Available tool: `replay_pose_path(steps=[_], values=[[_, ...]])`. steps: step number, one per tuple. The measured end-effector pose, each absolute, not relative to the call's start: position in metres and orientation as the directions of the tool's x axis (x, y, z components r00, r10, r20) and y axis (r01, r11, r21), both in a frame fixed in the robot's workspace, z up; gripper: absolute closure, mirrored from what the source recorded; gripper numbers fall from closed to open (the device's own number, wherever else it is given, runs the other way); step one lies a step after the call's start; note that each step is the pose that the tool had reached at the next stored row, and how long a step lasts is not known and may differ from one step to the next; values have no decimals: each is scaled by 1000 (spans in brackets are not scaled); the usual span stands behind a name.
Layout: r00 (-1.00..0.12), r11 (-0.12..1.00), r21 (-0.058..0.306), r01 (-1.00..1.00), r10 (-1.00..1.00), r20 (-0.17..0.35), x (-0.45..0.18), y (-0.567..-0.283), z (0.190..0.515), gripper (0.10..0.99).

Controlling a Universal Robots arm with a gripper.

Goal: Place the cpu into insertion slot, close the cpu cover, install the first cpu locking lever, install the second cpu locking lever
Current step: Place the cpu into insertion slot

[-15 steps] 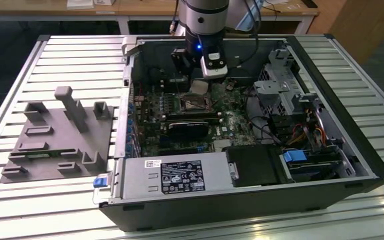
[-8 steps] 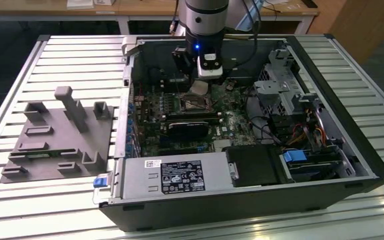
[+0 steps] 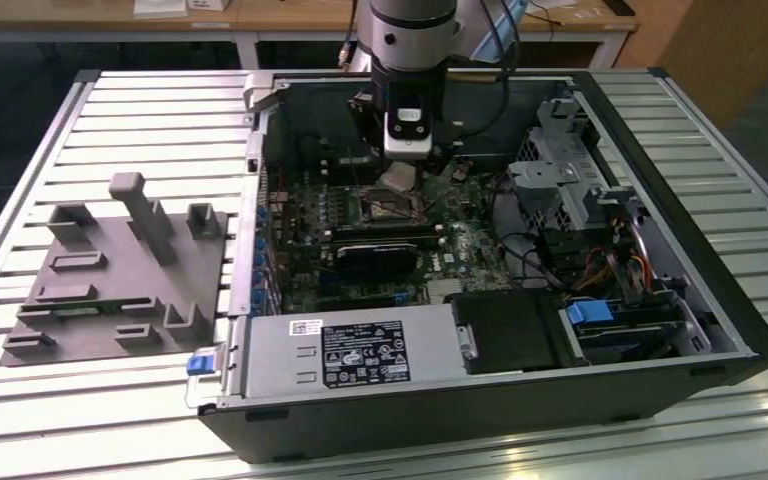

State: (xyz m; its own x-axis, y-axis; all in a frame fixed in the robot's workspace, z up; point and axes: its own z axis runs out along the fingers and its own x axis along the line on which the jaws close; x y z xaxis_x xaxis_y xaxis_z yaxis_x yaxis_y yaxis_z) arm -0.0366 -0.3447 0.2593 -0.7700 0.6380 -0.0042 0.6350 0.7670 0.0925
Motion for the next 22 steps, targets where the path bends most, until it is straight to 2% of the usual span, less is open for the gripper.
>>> replay_pose_path(steps=[22], values=[[-460,459,93,884,888,-4,-37,-345,256,549]])
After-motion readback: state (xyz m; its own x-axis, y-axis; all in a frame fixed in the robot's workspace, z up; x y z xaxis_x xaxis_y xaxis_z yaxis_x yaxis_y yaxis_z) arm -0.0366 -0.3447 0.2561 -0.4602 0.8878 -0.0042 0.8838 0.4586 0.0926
